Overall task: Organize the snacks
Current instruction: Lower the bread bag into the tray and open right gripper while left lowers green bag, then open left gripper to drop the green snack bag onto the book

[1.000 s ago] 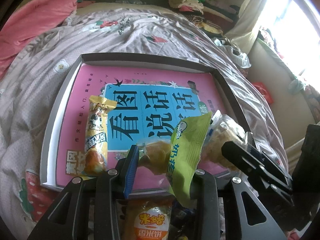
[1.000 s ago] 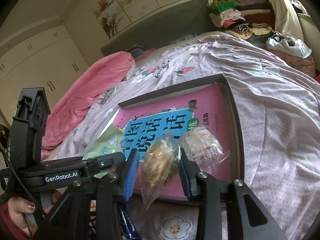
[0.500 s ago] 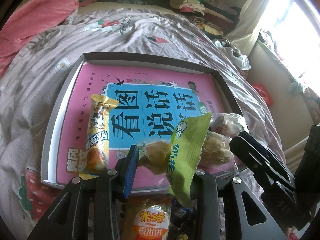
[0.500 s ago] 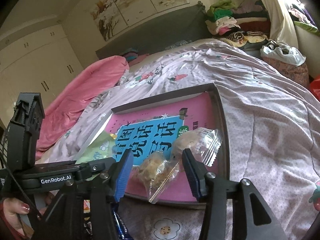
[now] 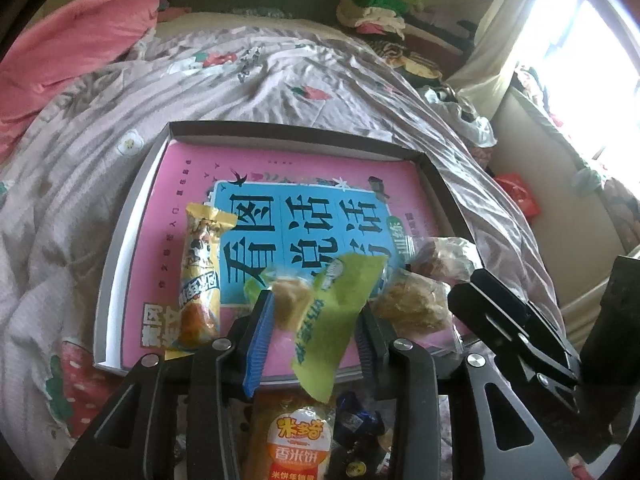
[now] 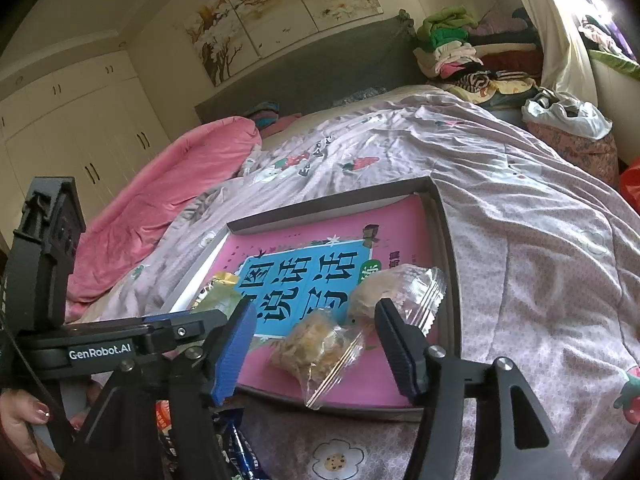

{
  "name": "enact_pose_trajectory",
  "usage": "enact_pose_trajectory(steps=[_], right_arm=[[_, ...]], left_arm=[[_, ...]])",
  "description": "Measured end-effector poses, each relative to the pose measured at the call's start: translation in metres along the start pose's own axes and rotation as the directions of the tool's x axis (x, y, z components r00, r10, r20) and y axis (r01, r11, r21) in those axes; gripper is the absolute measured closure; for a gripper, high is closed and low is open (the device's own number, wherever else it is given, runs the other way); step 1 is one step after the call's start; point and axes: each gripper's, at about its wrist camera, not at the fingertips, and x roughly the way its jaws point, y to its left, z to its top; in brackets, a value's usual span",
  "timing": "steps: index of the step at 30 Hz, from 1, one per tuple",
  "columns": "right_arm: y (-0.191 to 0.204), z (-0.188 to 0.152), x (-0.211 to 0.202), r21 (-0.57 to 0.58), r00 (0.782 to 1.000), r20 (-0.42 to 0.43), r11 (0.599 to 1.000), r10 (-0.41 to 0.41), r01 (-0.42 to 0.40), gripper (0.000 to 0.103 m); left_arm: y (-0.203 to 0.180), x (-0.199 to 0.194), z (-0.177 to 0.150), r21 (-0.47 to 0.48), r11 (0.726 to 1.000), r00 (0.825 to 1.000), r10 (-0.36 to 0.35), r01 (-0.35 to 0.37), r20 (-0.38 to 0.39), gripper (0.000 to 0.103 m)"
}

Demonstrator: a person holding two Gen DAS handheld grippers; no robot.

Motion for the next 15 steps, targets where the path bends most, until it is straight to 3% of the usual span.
enact_pose_trajectory(steps=[5, 15], right_arm=[[0.002, 0.0, 0.0, -0.01, 1.0, 0.003, 1.0, -0.003, 0.003, 0.04], [0.006, 0.0, -0.001, -0.025, 1.0, 0.006, 1.0, -0.008, 0.008, 0.034]], left_arm=[[0.003, -0.004, 0.001, -0.016, 1.0, 1.0, -0.001, 0.001, 0.012, 0.05], [0.004, -0.017, 0.003, -0.022, 1.0, 0.999, -0.01, 0.011, 0.038, 0.041]])
